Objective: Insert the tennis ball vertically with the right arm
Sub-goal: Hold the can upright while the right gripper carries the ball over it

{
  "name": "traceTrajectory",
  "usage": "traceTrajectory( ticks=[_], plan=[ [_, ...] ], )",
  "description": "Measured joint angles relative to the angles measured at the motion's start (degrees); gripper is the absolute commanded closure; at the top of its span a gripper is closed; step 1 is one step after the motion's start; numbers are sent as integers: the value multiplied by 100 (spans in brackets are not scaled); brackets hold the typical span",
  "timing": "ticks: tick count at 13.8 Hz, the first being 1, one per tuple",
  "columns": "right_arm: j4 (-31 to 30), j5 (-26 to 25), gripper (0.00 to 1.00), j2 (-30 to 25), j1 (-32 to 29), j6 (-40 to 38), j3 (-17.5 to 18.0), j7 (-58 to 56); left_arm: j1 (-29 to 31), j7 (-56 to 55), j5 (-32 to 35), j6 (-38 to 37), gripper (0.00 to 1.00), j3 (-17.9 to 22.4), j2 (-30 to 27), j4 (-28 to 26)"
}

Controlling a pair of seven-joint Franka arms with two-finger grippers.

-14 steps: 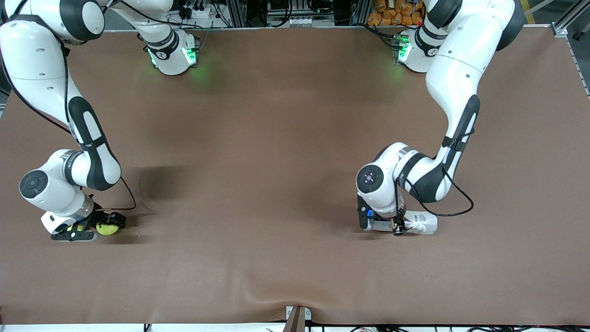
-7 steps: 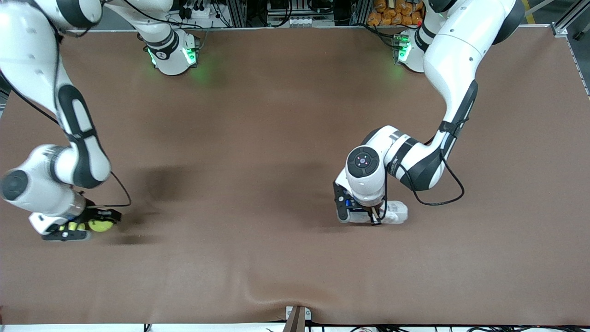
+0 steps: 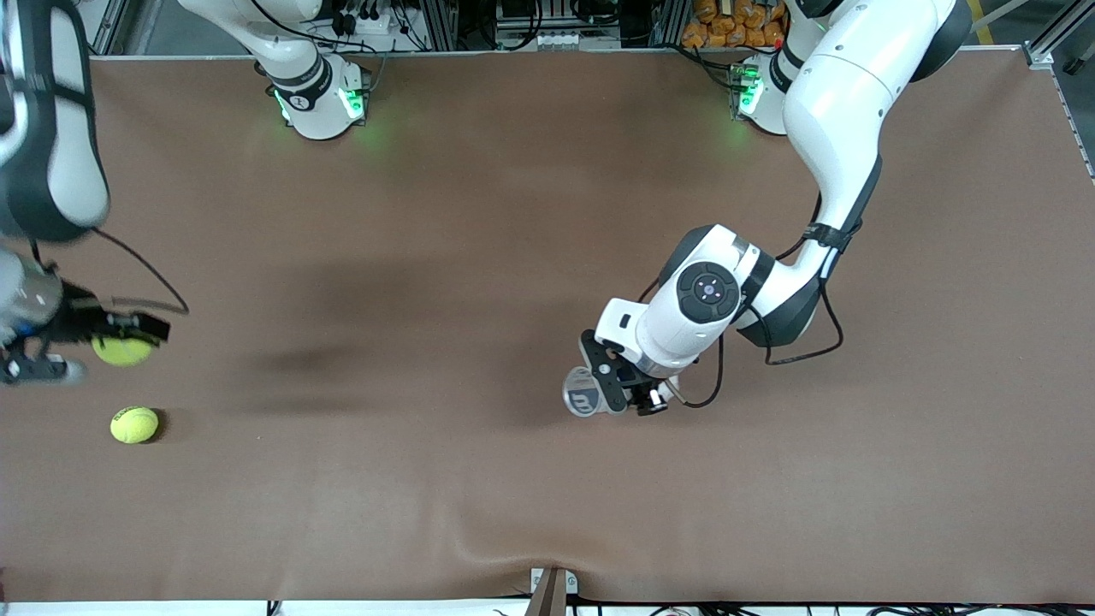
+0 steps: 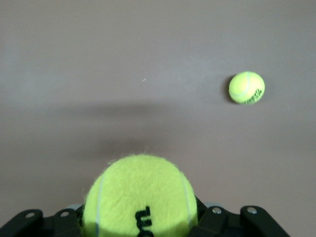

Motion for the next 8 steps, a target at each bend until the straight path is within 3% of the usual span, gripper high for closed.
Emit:
traceTrajectory(
  ticks=[4, 8],
  plan=[
    [-3, 0, 100, -783, 52, -780, -1, 31, -62, -148, -588, 1119, 47, -341, 7, -33],
    [-44, -2, 100, -721, 120, -744, 3, 31, -513, -958, -700, 2274, 46, -460, 62, -109]
  ],
)
